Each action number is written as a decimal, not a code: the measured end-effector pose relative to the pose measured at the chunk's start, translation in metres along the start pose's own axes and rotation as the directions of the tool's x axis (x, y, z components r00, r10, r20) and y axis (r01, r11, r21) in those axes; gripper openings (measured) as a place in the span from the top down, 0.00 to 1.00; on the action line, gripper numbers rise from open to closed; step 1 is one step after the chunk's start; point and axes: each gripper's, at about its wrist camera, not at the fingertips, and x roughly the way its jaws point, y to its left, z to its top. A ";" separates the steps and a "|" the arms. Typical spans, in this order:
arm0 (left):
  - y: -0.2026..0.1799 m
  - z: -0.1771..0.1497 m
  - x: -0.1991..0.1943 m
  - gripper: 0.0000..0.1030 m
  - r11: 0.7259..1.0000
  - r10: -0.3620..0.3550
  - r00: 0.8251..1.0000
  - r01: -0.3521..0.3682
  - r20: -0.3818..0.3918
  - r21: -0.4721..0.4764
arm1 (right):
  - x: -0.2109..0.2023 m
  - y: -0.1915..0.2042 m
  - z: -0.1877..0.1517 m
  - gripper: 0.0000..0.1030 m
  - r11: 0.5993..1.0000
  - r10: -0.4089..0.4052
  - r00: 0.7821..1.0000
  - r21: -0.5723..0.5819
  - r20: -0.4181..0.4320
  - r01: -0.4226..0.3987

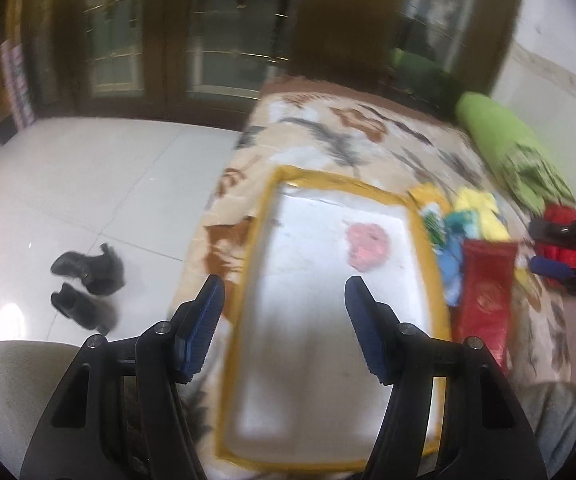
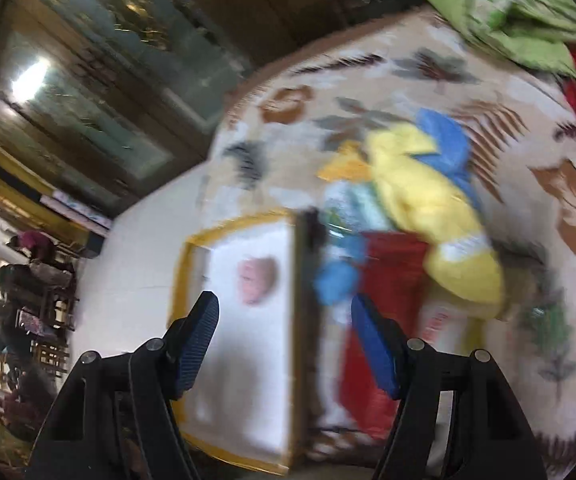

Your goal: Organize soft objects

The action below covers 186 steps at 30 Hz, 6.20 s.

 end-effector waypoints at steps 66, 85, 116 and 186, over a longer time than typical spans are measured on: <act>-0.193 -0.009 0.073 0.40 0.916 -0.218 0.913 0.313 -0.345 0.250 | -0.036 -0.131 -0.060 0.36 0.990 0.069 0.998 0.126 -0.003 -0.068; -0.190 0.004 0.106 0.67 0.904 -0.325 0.861 0.404 -0.392 0.138 | -0.083 -0.150 -0.089 0.91 0.983 -0.086 0.993 0.168 0.082 0.071; 0.043 0.003 0.057 0.66 0.967 -0.247 0.941 0.225 -0.230 -0.116 | 0.090 0.100 -0.069 0.89 0.986 -0.120 0.993 -0.114 0.009 0.121; -0.073 -0.011 -0.108 0.36 0.988 -0.068 0.976 0.037 0.209 0.150 | -0.034 0.029 -0.070 0.29 0.930 0.304 0.896 0.102 0.324 -0.352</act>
